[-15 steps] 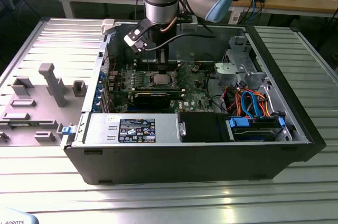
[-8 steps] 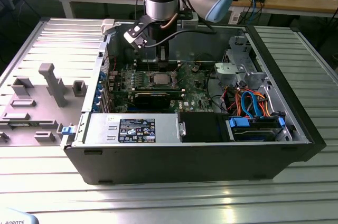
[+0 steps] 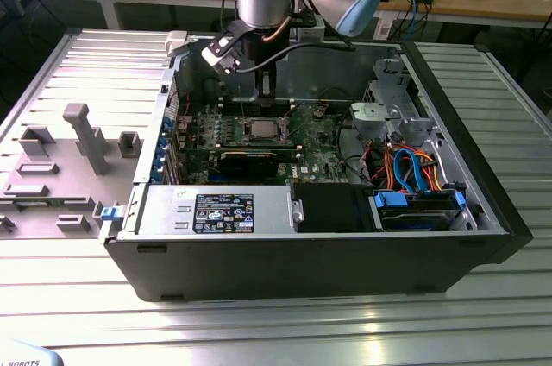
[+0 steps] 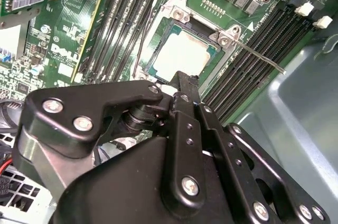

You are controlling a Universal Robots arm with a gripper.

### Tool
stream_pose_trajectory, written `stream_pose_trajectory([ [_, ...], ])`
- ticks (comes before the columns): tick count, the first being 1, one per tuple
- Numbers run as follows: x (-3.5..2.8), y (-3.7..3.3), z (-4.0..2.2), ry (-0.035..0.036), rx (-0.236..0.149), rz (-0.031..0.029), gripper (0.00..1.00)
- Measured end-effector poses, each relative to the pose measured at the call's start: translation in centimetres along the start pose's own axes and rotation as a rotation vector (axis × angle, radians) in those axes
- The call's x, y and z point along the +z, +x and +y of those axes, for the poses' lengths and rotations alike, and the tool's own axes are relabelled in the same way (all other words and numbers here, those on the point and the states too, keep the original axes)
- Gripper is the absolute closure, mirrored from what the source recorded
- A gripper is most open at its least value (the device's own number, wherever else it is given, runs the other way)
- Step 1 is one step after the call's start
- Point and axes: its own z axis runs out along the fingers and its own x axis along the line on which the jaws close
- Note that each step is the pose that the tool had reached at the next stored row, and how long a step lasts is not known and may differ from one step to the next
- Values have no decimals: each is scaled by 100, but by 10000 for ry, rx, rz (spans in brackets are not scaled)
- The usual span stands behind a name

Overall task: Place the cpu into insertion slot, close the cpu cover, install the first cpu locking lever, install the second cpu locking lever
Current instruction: 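Close the cpu cover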

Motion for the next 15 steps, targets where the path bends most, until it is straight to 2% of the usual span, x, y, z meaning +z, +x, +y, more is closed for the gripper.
stream_pose_trajectory([
  [2,-35,-1,2,-1,0,-4,89],
  [7,-38,-1,4,0,1,-5,89],
  [9,-38,-1,24,26,0,-7,89],
  [10,-36,0,36,60,-1,-8,89],
  [11,-34,0,59,187,-5,-32,89],
  [12,-34,0,72,280,-7,-47,89],
  [13,-33,0,81,328,-8,-51,89],
  [15,-33,0,92,365,-9,-53,89],
])
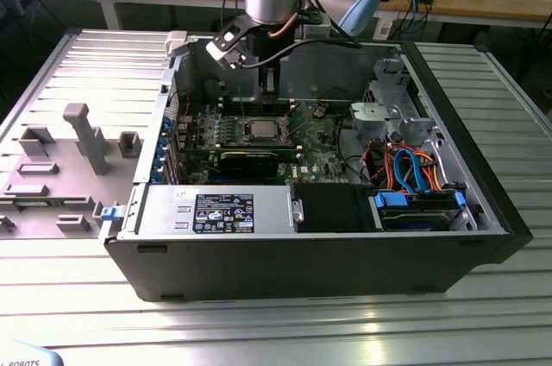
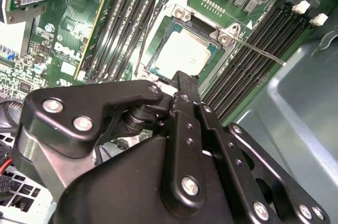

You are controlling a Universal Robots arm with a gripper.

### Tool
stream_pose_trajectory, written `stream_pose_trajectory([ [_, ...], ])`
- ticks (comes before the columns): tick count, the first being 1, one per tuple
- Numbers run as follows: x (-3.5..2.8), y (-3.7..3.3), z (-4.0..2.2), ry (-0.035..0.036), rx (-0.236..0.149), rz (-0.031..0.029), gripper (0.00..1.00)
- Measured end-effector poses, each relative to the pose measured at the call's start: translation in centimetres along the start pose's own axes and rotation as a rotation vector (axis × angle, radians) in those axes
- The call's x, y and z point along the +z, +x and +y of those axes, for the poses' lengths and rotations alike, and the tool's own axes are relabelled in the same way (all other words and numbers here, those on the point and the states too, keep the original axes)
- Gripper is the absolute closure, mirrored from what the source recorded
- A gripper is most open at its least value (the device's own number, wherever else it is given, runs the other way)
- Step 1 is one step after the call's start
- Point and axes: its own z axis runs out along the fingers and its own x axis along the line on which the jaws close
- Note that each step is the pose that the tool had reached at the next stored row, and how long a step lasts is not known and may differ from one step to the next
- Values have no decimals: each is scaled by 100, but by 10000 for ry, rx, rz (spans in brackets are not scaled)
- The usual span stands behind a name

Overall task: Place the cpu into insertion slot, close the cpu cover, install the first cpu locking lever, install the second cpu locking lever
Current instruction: 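Close the cpu cover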

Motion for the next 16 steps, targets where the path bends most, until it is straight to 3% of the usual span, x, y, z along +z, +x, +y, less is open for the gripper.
stream_pose_trajectory([
  [3,1,0,14,44,-1,1,89],
  [9,-7,1,16,50,-1,1,89],
  [16,-140,-3,19,49,0,3,89],
])
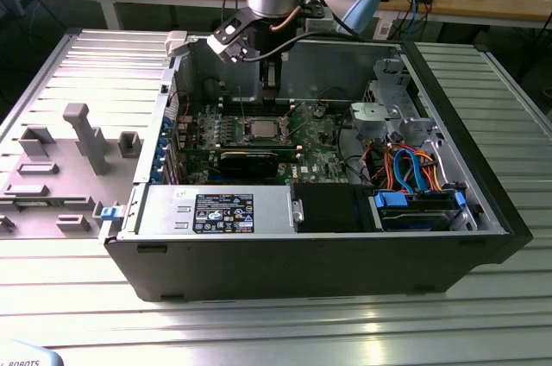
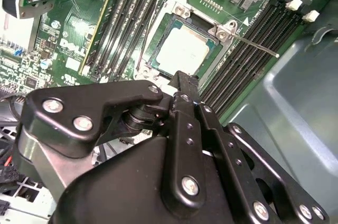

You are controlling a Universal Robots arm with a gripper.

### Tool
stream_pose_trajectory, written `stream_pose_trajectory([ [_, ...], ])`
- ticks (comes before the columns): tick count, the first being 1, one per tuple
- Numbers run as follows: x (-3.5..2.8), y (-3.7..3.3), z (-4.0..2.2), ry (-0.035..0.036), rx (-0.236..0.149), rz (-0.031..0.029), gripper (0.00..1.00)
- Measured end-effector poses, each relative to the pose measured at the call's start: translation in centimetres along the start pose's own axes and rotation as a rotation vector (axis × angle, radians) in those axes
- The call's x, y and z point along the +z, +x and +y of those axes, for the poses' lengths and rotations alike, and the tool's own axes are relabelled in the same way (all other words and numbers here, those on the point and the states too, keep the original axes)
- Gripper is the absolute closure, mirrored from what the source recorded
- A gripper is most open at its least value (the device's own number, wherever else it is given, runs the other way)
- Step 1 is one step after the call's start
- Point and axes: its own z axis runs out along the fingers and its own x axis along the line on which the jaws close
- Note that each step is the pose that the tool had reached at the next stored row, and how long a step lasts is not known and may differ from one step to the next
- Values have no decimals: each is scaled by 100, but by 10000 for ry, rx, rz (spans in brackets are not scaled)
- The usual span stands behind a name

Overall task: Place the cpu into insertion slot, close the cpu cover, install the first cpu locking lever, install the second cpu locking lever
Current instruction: 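Close the cpu cover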

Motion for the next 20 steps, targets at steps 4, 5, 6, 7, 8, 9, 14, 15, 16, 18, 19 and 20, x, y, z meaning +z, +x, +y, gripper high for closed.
stream_pose_trajectory([
  [4,-79,-2,2,-1,-2,-8,89],
  [5,-79,-2,3,-1,-3,-21,89],
  [6,-80,-2,3,-1,-4,-28,89],
  [7,-81,-2,2,1,-1,-32,89],
  [8,-81,-2,2,0,-1,-31,89],
  [9,-80,-2,2,0,-2,-33,89],
  [14,-80,-2,2,0,-2,-38,89],
  [15,-80,-2,2,0,-1,-38,89],
  [16,-80,-2,2,0,-2,-38,89],
  [18,-80,-2,2,0,-1,-39,89],
  [19,-80,-2,2,0,-2,-38,89],
  [20,-81,-1,2,-1,-2,-38,89],
])
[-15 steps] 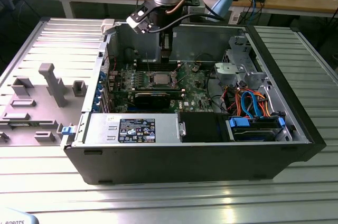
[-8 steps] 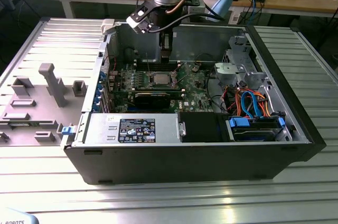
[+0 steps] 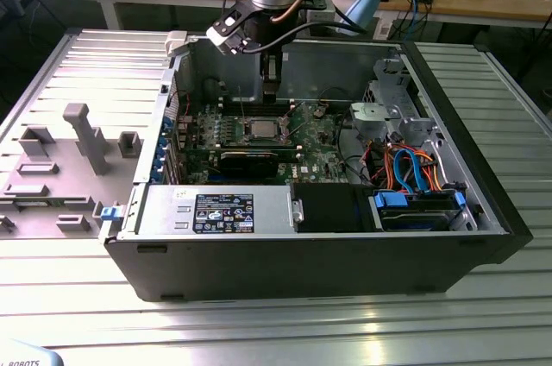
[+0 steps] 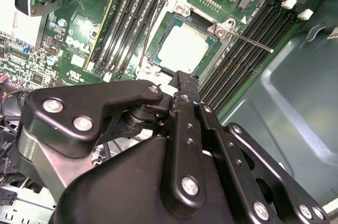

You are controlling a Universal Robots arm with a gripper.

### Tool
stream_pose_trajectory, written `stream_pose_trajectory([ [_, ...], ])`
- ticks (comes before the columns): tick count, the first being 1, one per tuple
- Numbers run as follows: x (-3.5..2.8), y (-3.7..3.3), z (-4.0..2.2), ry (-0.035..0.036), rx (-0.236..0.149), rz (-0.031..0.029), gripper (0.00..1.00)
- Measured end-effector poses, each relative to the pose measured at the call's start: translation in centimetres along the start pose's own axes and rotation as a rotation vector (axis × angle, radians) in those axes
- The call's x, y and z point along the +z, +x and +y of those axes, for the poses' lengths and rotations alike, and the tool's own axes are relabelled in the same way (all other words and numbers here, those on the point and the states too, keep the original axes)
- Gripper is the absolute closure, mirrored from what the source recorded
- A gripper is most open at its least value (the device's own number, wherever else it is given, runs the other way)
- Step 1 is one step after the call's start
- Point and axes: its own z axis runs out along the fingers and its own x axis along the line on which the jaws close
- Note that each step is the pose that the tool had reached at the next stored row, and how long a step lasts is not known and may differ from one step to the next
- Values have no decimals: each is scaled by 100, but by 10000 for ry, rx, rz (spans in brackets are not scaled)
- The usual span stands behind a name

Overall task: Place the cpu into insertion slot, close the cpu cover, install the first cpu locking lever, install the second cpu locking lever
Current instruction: 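Close the cpu cover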

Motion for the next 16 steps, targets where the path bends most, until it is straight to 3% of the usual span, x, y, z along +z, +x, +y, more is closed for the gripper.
stream_pose_trajectory([
  [4,-41,-1,1,1,0,-2,89],
  [10,-159,-3,3,0,0,-1,89],
  [16,-210,-4,4,0,0,-6,89],
])
